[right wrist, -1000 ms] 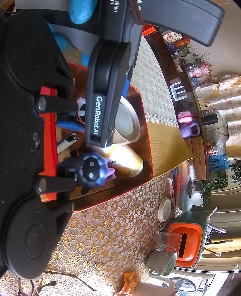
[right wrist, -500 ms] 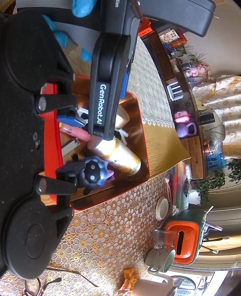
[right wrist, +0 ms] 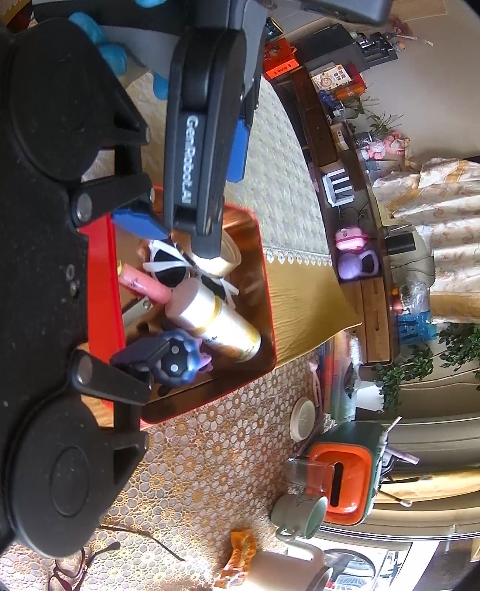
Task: Organize rigid objects
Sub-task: 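Open the left gripper to drop the lid while the right releases the clipper in the box, then withdraw both tools from the red box back over the mat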
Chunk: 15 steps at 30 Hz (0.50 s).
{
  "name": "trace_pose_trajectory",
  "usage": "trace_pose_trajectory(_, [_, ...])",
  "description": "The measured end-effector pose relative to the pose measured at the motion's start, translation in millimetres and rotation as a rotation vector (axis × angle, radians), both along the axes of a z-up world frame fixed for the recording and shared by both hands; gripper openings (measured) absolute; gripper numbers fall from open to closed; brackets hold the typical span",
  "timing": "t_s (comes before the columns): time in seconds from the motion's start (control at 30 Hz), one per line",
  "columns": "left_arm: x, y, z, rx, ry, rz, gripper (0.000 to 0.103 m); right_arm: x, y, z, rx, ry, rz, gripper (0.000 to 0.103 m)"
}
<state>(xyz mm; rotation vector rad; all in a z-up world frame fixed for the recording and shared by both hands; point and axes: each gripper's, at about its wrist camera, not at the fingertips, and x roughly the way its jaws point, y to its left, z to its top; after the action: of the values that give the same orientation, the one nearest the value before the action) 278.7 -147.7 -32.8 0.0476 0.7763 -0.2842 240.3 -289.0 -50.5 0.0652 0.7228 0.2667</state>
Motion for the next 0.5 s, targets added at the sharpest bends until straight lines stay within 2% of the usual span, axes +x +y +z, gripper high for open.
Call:
trace_pose_trajectory(0.17, [-19.6,16.1,12.8,-0.008,-0.029,-0.006,0.082,-13.0,8.1,9.9,0.003,-0.022,0.02,0.065])
trace_pose_trajectory(0.23, [-28.2,23.0,16.8,-0.006,-0.046,-0.002,0.085,-18.8,11.8,14.1,0.001,-0.033,0.027,0.073])
trace_pose_trajectory(0.37, [-45.0,37.5,23.1,-0.005,-0.063,-0.001,0.085,-29.1,19.9,19.9,0.001,-0.047,0.047,0.079])
trace_pose_trajectory(0.5, [-61.2,51.9,28.0,-0.012,-0.072,0.004,0.085,-39.5,28.3,26.1,0.0,-0.071,0.079,0.091])
